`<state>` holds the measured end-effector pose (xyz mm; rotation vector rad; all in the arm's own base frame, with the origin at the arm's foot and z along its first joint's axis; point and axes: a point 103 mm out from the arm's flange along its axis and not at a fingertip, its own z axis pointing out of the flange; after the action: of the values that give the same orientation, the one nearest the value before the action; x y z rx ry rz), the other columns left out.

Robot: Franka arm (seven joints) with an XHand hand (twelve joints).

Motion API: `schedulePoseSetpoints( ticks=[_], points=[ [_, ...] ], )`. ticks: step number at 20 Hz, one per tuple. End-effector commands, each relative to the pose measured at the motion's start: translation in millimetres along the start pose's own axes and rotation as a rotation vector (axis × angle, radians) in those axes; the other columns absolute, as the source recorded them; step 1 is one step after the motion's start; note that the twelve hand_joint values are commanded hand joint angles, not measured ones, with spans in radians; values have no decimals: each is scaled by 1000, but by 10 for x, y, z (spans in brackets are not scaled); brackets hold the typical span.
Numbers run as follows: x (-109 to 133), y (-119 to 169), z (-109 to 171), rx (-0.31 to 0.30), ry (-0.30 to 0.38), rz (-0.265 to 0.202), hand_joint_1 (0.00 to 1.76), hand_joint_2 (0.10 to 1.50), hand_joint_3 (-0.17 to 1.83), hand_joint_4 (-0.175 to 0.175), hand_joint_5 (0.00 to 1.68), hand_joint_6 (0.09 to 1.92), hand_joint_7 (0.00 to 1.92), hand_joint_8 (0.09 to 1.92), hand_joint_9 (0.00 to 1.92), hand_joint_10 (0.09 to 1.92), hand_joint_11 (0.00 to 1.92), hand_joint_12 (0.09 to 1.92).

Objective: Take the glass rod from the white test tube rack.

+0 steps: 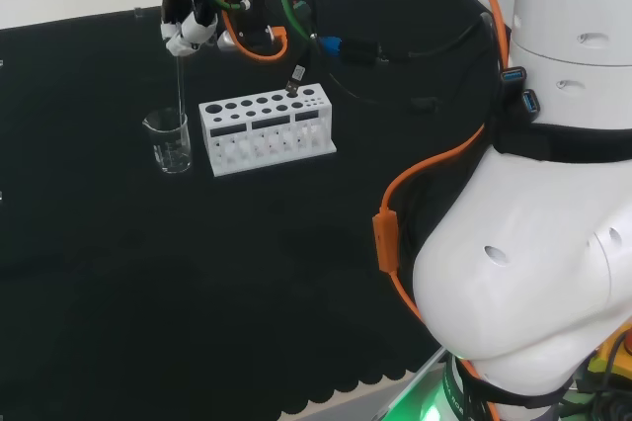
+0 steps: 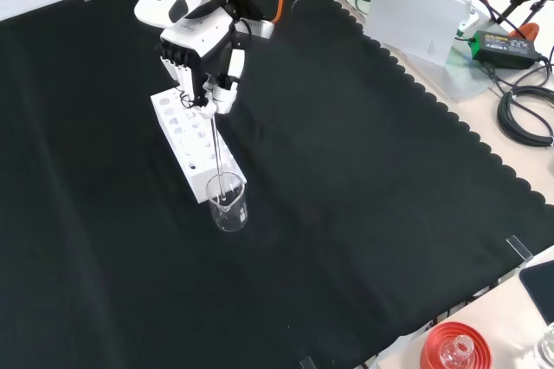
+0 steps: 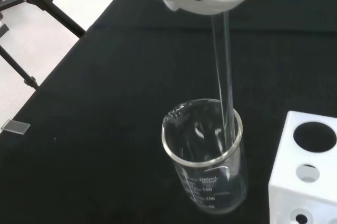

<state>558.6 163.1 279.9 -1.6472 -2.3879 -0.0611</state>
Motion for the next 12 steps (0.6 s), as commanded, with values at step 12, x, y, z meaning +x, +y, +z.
schedulePoseSetpoints(
  ticks=[12],
  points=[
    [290,-30,159,27,6,-37,1321,947,93,-175,1179,429,1387,570,1765,363,1575,626]
  ],
)
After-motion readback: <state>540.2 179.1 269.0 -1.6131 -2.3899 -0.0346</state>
